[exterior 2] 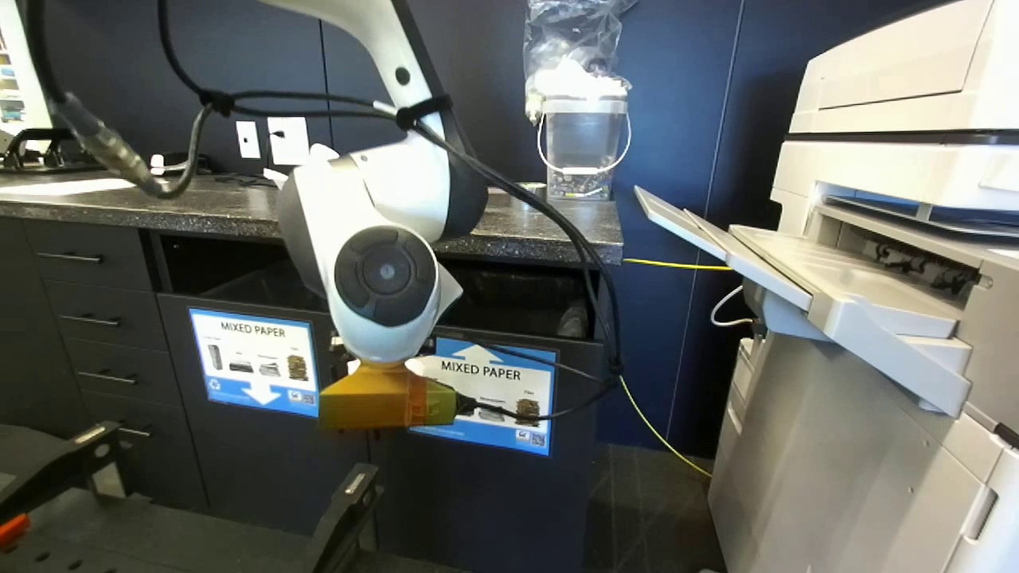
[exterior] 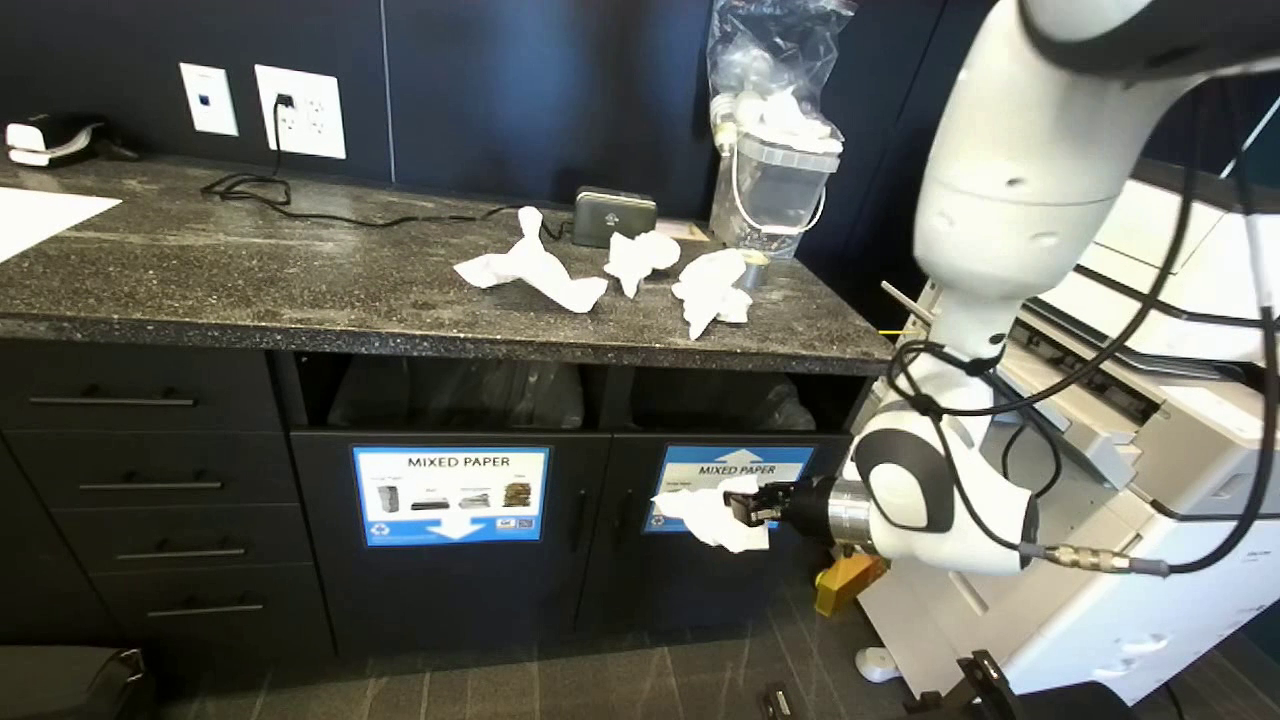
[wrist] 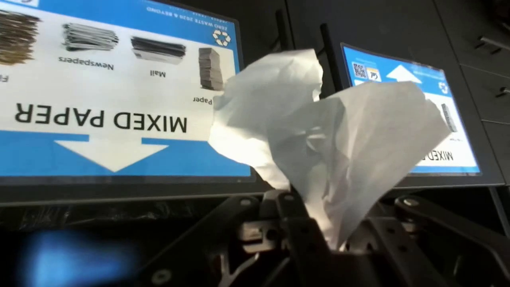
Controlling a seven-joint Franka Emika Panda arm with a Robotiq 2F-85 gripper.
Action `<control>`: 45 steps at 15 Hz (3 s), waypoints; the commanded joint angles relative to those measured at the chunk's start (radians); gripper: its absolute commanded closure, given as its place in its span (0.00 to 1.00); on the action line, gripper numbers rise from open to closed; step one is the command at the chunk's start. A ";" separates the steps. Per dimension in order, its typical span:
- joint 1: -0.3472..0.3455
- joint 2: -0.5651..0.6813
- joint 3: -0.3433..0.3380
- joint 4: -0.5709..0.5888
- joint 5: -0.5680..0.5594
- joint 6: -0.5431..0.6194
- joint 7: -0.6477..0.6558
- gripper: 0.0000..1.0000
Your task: Pick up one paper and throw it in the bin
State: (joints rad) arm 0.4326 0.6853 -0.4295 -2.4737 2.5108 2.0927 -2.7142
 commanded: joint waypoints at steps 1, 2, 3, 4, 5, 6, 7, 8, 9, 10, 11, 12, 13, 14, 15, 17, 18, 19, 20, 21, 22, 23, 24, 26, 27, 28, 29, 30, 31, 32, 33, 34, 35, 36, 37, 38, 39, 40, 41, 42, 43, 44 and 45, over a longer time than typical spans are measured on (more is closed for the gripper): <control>-0.027 0.200 -0.009 0.129 0.006 -0.143 -0.027 0.86; -0.049 0.225 -0.005 0.163 0.006 -0.152 -0.029 0.86; -0.091 0.241 0.008 0.198 0.005 -0.152 -0.029 0.86; -0.167 0.231 0.057 0.232 0.002 -0.122 -0.029 0.85; -0.230 0.231 0.102 0.258 0.005 -0.105 -0.040 0.86; -0.302 0.215 0.161 0.280 0.005 -0.078 -0.039 0.85; -0.366 0.214 0.211 0.302 0.004 -0.064 -0.037 0.86; -0.424 0.224 0.249 0.326 0.002 -0.060 -0.034 0.86; -0.483 0.216 0.295 0.340 0.001 -0.047 -0.033 0.86; -0.532 0.219 0.333 0.355 0.000 -0.039 -0.033 0.86; -0.576 0.224 0.367 0.371 -0.001 -0.033 -0.033 0.86; -0.607 0.229 0.396 0.383 -0.002 -0.023 -0.032 0.86; -0.650 0.208 0.431 0.383 -0.004 -0.001 -0.032 0.86; -0.670 0.200 0.450 0.377 -0.002 -0.001 -0.032 0.86; -0.698 0.196 0.474 0.377 0.001 0.000 -0.032 0.86; -0.734 0.173 0.508 0.364 0.002 -0.001 -0.033 0.86; -0.741 0.161 0.511 0.356 0.002 -0.011 -0.033 0.86; -0.753 0.147 0.521 0.350 0.002 -0.014 -0.033 0.86; -0.763 0.134 0.529 0.343 0.002 -0.019 -0.033 0.86; -0.767 0.121 0.533 0.336 0.002 -0.025 -0.033 0.86; -0.773 0.110 0.539 0.330 0.002 -0.029 -0.033 0.86; -0.782 0.103 0.550 0.327 0.002 -0.030 -0.033 0.86; -0.787 0.096 0.557 0.323 0.002 -0.033 -0.033 0.86; -0.805 0.099 0.586 0.323 0.002 -0.038 -0.034 0.86; -0.827 0.104 0.608 0.327 0.001 -0.040 -0.033 0.86; -0.840 0.105 0.630 0.331 0.001 -0.037 -0.034 0.86; -0.851 0.098 0.643 0.326 0.001 -0.042 -0.034 0.86; -0.857 0.092 0.652 0.318 0.001 -0.054 -0.033 0.86; -0.866 0.084 0.655 0.307 0.001 -0.078 -0.033 0.86; -0.876 0.081 0.664 0.298 0.001 -0.100 -0.033 0.86; -0.887 0.079 0.672 0.291 0.001 -0.124 -0.033 0.86; -0.894 0.085 0.678 0.290 0.001 -0.140 -0.033 0.86; -0.903 0.097 0.680 0.294 0.001 -0.158 -0.033 0.86; -0.900 0.106 0.677 0.295 0.001 -0.172 -0.034 0.86; -0.897 0.123 0.673 0.303 0.001 -0.183 -0.033 0.86; -0.903 0.136 0.674 0.312 0.001 -0.186 -0.033 0.86; -0.909 0.154 0.684 0.330 0.001 -0.170 -0.034 0.86; -0.920 0.173 0.702 0.348 0.001 -0.149 -0.034 0.86; -0.930 0.196 0.723 0.369 0.001 -0.129 -0.036 0.86; -0.935 0.221 0.738 0.395 0.001 -0.109 -0.035 0.86; -0.939 0.249 0.761 0.430 0.001 -0.074 -0.035 0.86; -0.933 0.277 0.779 0.467 0.001 -0.038 -0.035 0.86; -0.928 0.307 0.794 0.506 0.001 -0.005 -0.035 0.86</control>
State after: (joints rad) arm -0.4852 0.8939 0.2989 -2.0911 2.5061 1.9947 -2.7134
